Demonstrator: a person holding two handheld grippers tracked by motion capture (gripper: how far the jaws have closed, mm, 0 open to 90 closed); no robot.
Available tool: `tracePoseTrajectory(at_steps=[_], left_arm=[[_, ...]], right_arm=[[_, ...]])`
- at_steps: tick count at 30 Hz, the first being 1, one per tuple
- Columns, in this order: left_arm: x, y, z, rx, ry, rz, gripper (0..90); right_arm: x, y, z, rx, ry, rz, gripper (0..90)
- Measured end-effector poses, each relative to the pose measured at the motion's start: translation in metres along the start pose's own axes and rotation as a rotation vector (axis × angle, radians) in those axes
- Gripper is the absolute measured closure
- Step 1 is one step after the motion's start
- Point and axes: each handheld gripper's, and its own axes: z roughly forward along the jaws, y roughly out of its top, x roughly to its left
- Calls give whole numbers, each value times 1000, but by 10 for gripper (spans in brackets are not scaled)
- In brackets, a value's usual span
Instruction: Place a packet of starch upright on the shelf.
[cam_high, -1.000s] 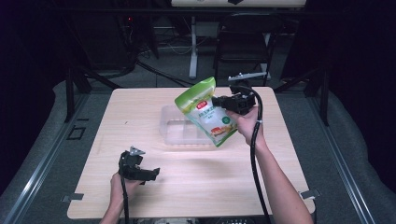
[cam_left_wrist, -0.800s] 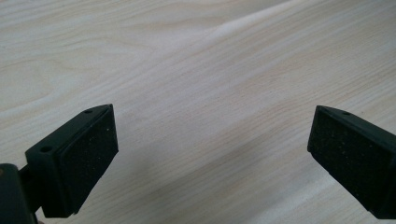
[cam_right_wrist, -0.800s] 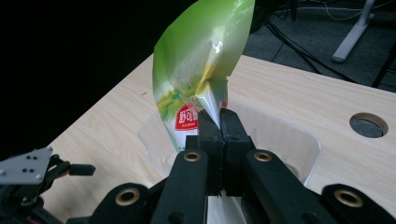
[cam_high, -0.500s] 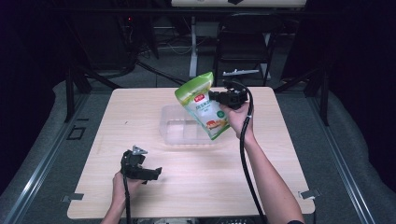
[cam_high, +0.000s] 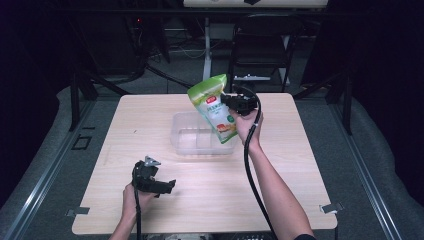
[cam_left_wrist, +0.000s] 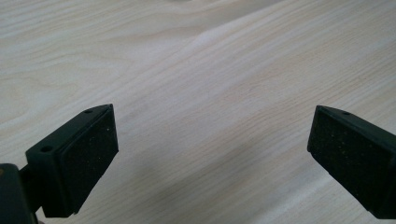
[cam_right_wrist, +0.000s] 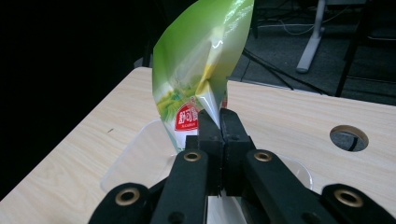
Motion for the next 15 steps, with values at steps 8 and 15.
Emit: tracePoseTrajectory(at_steps=[8, 15], left_arm=[[-1, 0, 0, -5, -2, 8, 18], [-1, 0, -1, -7, 0, 5, 19]], right_arm=[[-4, -12, 15, -4, -13, 49, 893], [-7, -16, 27, 50, -14, 38, 886]])
